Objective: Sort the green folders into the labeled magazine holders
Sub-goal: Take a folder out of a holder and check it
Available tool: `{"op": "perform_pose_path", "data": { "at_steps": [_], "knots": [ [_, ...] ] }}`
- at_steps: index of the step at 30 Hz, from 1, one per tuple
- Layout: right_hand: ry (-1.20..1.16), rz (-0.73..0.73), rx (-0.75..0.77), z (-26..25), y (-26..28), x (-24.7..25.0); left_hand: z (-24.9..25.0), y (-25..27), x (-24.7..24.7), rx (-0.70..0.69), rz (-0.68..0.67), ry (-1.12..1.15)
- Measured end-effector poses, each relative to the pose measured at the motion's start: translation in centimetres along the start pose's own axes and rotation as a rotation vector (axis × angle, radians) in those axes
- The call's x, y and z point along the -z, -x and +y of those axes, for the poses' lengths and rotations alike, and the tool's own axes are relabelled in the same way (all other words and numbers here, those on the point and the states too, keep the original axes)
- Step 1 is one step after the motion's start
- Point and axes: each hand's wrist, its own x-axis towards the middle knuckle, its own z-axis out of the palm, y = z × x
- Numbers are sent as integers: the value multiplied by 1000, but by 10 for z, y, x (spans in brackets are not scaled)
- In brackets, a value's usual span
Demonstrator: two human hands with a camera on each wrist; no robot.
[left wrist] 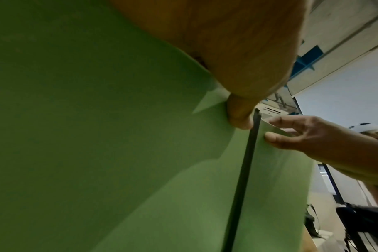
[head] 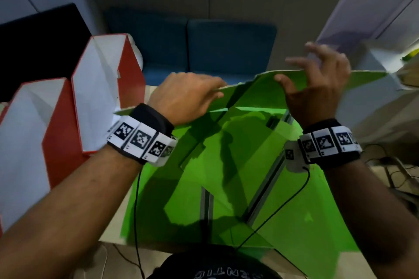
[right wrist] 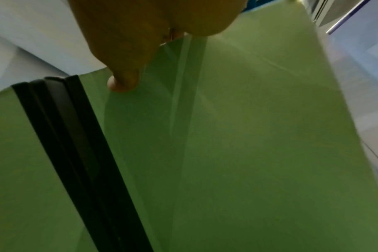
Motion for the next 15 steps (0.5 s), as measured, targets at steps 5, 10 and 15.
{"op": "perform_pose_path", "data": {
  "at_steps": [5,10,15],
  "knots": [
    [12,16,-159,-14,-7,2,-9,-18,19,50,-91,27],
    [-85,15,-251,-19,-14,2,-10,-32,46,70,-46,-24],
    [-432,-198,-287,-31,-5,-14,-15,-43,67,54,72,63]
  ]
}}
